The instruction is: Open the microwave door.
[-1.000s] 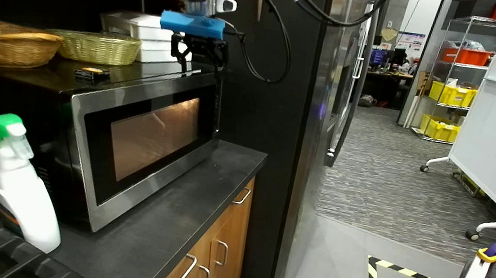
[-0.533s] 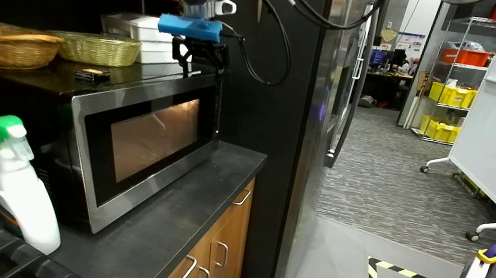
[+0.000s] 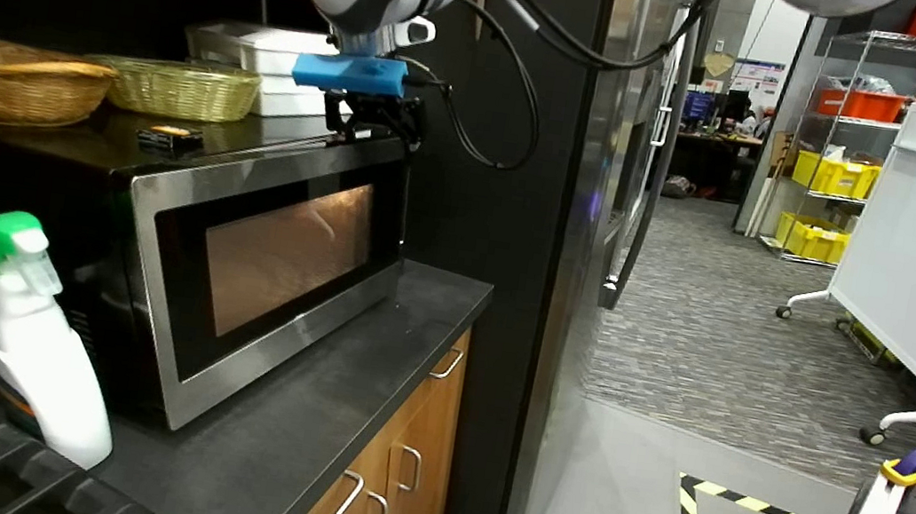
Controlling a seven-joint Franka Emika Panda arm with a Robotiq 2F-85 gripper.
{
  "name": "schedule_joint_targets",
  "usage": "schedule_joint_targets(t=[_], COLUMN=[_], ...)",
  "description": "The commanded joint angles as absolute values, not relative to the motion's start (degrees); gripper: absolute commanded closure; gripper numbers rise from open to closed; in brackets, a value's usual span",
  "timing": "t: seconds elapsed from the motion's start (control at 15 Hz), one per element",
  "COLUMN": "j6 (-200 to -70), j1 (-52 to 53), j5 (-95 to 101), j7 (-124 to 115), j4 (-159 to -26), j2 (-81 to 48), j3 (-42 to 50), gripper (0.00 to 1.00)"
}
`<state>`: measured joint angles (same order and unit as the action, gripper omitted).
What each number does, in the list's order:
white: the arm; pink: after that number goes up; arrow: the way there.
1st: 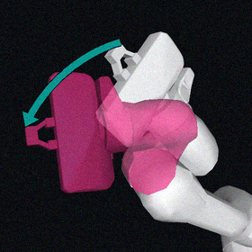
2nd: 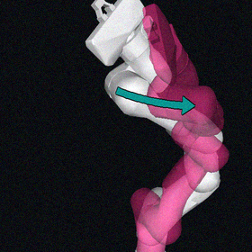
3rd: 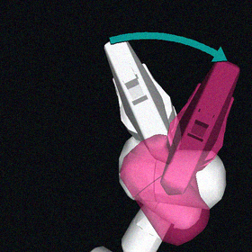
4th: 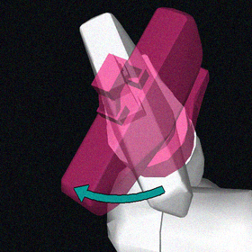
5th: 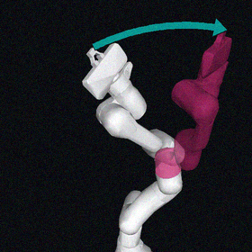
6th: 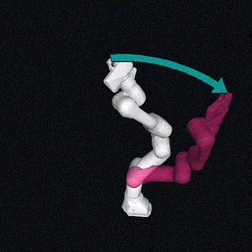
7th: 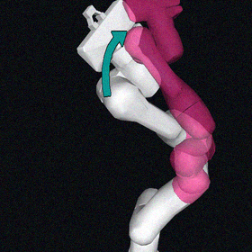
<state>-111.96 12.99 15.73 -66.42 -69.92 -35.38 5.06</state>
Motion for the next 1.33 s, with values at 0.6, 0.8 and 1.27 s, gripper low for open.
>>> schedule_joint_targets(t=[0.6, 0.8, 1.27], j6=[-113.91, -113.94, -113.79], j1=[12.87, 12.31, 9.53], j5=[20.57, 22.24, 22.26], j7=[-69.37, -70.48, -70.59], j4=[-94.0, -102.75, -124.71], j2=[-16.05, -9.65, 5.95], j3=[5.38, 4.27, 0.1], gripper=[0.0, 0.0, 0.0])
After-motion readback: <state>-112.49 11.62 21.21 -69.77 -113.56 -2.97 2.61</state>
